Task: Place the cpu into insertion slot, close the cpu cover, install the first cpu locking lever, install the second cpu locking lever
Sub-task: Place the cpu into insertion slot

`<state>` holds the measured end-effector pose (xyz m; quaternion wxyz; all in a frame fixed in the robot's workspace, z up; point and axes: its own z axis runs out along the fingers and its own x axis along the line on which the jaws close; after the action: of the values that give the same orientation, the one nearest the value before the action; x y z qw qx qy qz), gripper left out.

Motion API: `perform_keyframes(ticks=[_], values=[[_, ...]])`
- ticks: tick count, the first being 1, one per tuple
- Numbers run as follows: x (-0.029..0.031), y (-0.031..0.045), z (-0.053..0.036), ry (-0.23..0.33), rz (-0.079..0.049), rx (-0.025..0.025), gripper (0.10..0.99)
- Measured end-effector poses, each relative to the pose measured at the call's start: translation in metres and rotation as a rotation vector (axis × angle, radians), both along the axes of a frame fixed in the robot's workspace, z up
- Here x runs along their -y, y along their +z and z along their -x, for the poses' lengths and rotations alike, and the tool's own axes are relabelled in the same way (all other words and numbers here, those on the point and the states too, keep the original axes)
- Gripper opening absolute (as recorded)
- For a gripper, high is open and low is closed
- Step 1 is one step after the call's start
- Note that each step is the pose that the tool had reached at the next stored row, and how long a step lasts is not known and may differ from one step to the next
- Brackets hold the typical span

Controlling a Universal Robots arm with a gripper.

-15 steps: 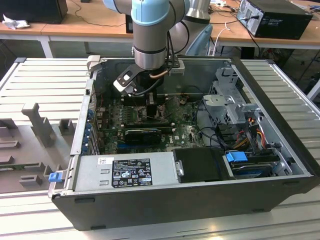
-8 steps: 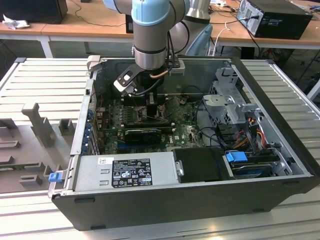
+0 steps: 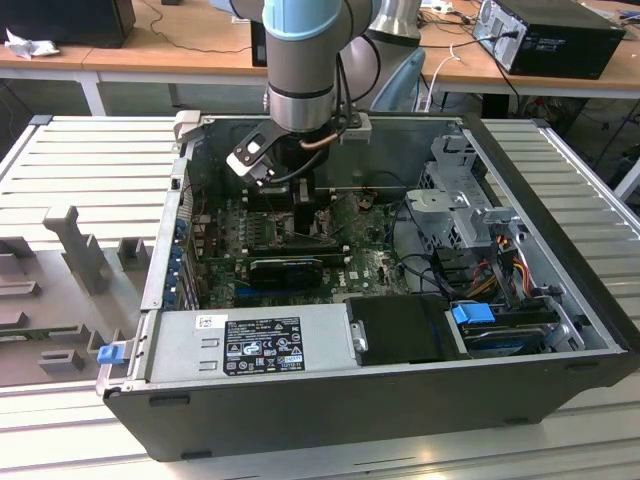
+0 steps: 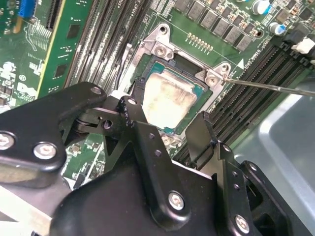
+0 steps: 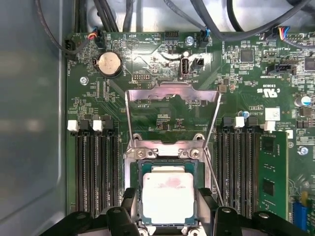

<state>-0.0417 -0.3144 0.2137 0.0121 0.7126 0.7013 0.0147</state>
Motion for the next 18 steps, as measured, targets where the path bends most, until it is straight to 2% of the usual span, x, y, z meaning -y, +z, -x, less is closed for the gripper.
perform_keyframes(ticks=[7,11,12,13,14,15,18], values=[[0.0,0.0135,0.0,0.0,0.004,0.0,0.588],[0.0,0.0176,0.0,0.0,0.009,-0.0001,0.341],[0.0,0.0186,0.0,0.0,0.01,-0.0001,0.22],[0.0,0.0193,0.0,0.0,0.011,-0.0001,0.161],[0.0,0.0199,0.0,0.0,0.011,-0.0001,0.161],[0.0,0.0216,0.0,0.0,0.014,-0.0003,0.106],[0.0,0.0251,0.0,0.0,0.018,-0.0003,0.106]])
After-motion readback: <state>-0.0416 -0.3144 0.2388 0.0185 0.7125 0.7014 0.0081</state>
